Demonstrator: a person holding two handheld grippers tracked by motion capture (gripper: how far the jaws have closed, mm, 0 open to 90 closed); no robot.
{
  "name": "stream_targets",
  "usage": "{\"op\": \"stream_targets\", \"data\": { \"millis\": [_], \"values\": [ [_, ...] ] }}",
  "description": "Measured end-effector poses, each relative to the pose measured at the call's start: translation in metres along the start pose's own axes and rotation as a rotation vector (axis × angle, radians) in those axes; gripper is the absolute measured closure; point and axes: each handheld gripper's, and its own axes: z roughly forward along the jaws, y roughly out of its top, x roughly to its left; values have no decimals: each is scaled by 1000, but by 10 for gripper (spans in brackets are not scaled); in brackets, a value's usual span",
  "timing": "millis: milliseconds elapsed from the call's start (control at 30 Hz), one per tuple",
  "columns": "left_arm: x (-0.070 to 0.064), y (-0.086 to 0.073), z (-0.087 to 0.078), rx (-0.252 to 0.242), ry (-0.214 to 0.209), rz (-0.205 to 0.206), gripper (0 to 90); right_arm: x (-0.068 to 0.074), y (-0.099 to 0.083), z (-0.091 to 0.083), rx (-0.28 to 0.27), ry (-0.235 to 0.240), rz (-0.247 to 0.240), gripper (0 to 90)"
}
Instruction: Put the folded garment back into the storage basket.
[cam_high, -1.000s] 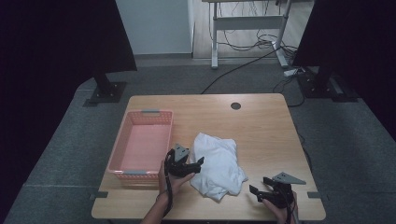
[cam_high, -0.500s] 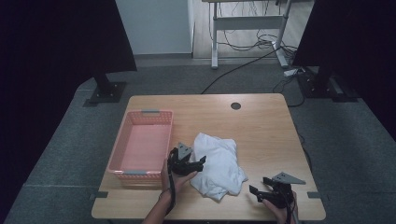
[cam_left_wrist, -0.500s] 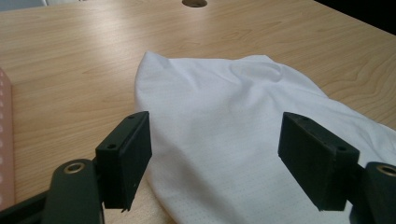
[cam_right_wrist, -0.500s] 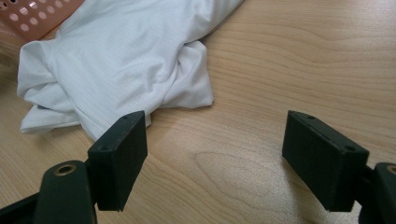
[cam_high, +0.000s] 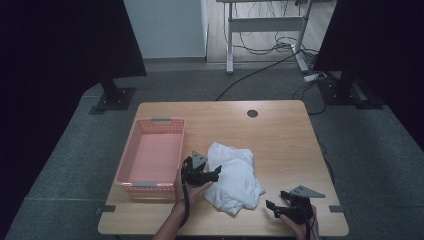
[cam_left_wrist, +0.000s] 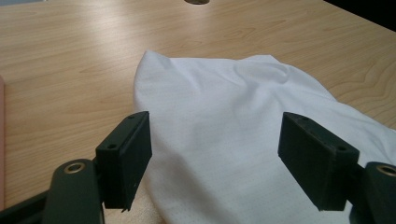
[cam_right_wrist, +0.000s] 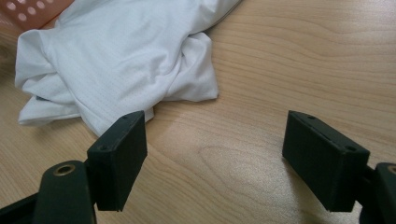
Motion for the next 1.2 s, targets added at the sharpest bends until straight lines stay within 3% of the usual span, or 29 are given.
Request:
{"op": "stream_targets", "data": {
  "millis": [767,1200],
  "values": [
    [6,12,24,20,24,20,248,-1,0,-1,-3,20,0,223],
    [11,21,39,25,34,19,244,-4,3,-10,-65,16,12,220]
  ]
}}
